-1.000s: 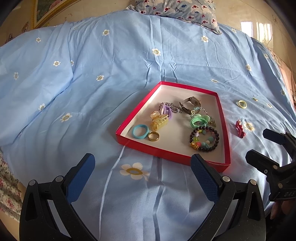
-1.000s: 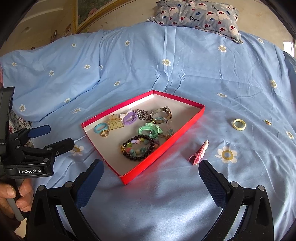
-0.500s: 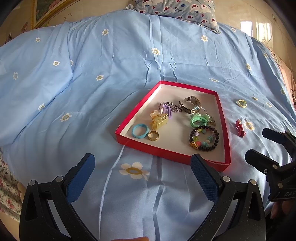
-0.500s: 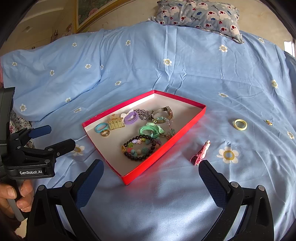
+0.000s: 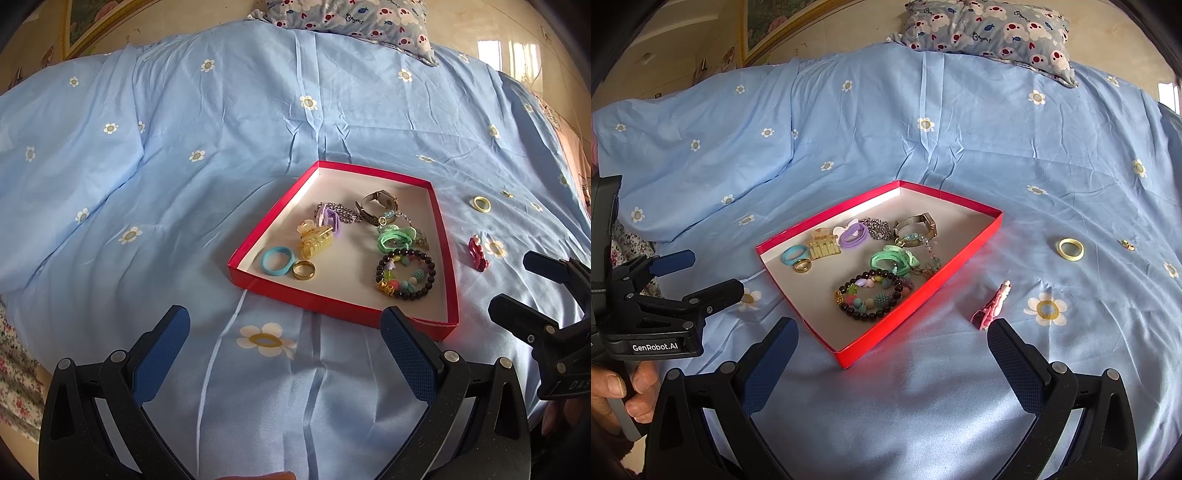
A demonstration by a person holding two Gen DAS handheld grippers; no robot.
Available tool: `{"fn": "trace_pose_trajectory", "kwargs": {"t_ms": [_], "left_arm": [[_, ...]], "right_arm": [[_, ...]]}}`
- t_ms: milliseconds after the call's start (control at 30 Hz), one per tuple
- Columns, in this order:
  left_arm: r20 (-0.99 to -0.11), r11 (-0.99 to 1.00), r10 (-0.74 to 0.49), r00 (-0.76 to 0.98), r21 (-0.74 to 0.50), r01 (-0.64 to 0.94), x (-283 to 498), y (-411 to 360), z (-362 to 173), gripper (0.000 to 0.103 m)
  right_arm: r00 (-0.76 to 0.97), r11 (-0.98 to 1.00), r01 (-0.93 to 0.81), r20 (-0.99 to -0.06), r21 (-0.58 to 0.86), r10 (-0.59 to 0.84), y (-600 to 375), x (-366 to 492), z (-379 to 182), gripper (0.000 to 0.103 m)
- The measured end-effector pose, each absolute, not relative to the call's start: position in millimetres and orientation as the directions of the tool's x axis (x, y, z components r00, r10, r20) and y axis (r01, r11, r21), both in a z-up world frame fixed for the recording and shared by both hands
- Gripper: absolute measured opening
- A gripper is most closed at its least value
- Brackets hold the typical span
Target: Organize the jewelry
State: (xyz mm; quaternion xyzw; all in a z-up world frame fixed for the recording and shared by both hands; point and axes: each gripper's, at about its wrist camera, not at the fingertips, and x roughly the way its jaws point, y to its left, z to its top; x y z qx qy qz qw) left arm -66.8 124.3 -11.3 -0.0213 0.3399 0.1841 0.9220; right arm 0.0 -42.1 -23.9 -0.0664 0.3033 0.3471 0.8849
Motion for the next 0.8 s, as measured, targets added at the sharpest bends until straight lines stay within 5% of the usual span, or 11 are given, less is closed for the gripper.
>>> {"fn": "trace_pose_trajectory", "kwargs": {"t_ms": [800], "left_arm": [[-0.636,0.932,0.326,0.699,0.09,-0.352,-66.8,123.1,-12.5,0.103]], "right_arm": [[0.573,0.744,-0.662,-0.577,0.092,0.582,-38.0,-3.4,-20.1,0.103]]}}
